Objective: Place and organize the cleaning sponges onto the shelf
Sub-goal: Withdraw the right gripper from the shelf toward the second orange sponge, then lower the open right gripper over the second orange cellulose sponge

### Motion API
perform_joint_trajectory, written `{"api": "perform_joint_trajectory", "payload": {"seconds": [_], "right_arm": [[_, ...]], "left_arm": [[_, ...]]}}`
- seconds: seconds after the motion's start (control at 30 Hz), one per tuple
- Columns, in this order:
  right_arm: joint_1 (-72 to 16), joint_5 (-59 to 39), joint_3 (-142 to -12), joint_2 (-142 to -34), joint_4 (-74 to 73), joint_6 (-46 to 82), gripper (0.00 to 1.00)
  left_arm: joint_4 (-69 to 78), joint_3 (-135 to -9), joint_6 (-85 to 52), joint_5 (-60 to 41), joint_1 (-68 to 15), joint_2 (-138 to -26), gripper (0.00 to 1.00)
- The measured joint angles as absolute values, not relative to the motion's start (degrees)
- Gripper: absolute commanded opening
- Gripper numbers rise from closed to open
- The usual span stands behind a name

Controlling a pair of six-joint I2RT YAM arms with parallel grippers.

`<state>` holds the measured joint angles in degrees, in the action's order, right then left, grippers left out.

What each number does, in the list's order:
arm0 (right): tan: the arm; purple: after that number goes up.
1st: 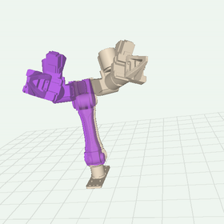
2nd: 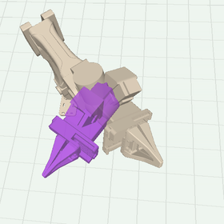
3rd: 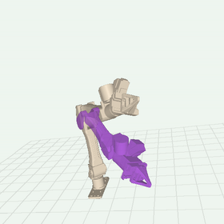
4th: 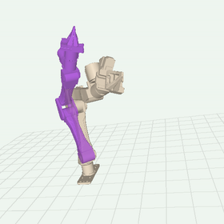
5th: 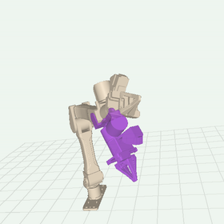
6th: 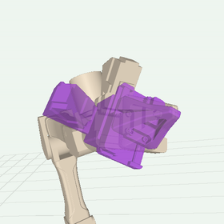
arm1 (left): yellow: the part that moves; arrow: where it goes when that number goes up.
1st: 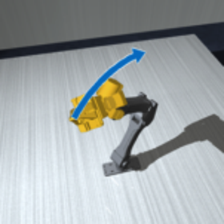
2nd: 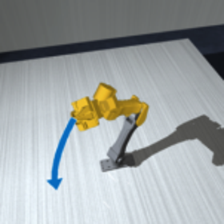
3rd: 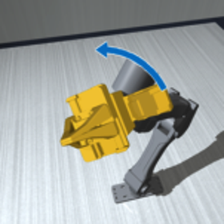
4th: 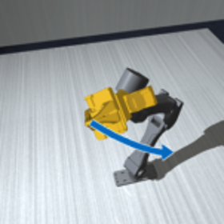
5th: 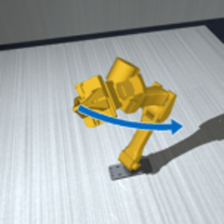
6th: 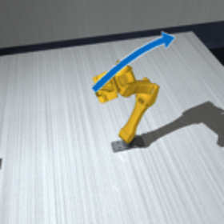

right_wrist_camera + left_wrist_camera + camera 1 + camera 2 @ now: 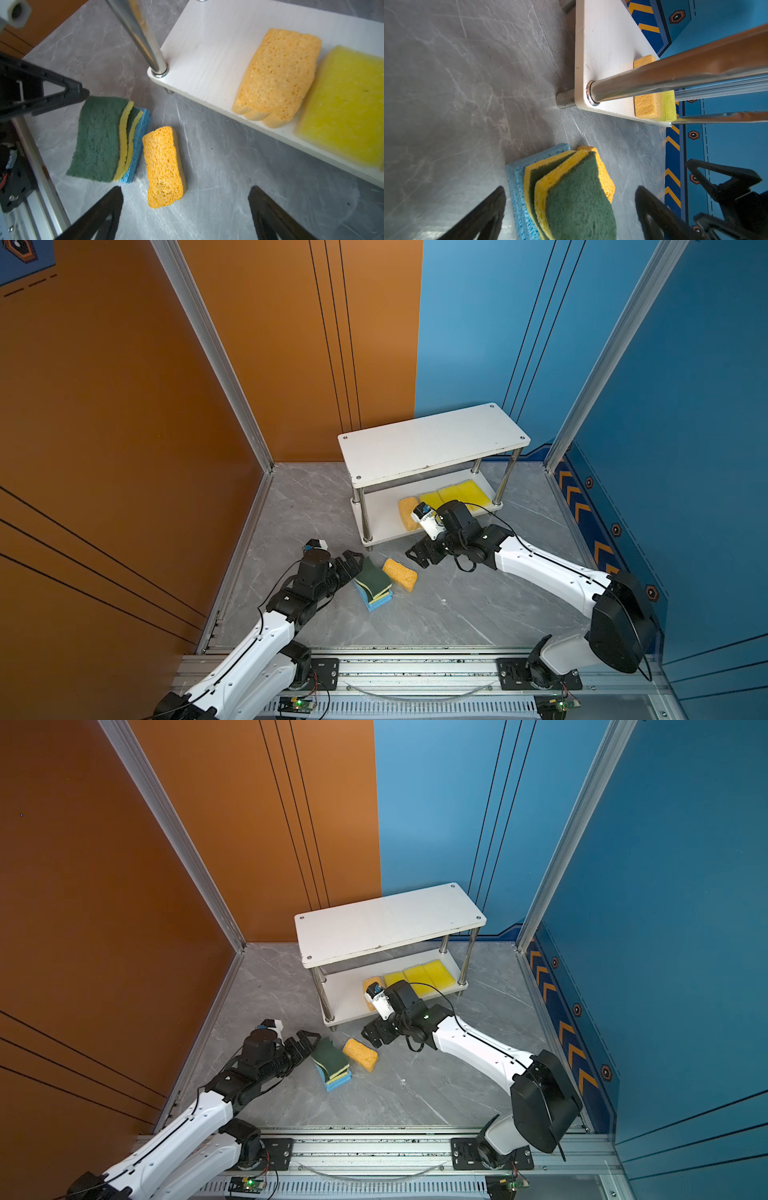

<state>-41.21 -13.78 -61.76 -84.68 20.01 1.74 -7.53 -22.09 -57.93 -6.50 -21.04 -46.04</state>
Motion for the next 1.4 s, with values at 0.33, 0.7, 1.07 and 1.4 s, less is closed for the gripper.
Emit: {"api": "perform_joint_trajectory", "payload": {"seconds": [0.33,0.7,1.07,1.4], "right_arm": [[-43.3,-17.3,-54.2,-84.3,18.0,0.8,1.0],[-45.7,-16.7,-48.2,-84.1,10.2,1.0,1.0],[-48.2,-14.2,-48.4,-89.7,4.8,1.2,0.93],[-50.5,-11.7,-49.6,-95.5,2.2,0.6,0.92]], "left_arm": [[-7.5,-23.3,-58.0,-6.5,-22.0,-46.2,0.98],[-7.5,-24.6,-58.3,-6.5,-23.0,-47.2,0.98],[-7.6,-24.8,-58.6,-6.2,-23.7,-47.3,0.98],[-8.8,-24.8,-58.6,-5.8,-23.7,-47.3,0.98]]}}
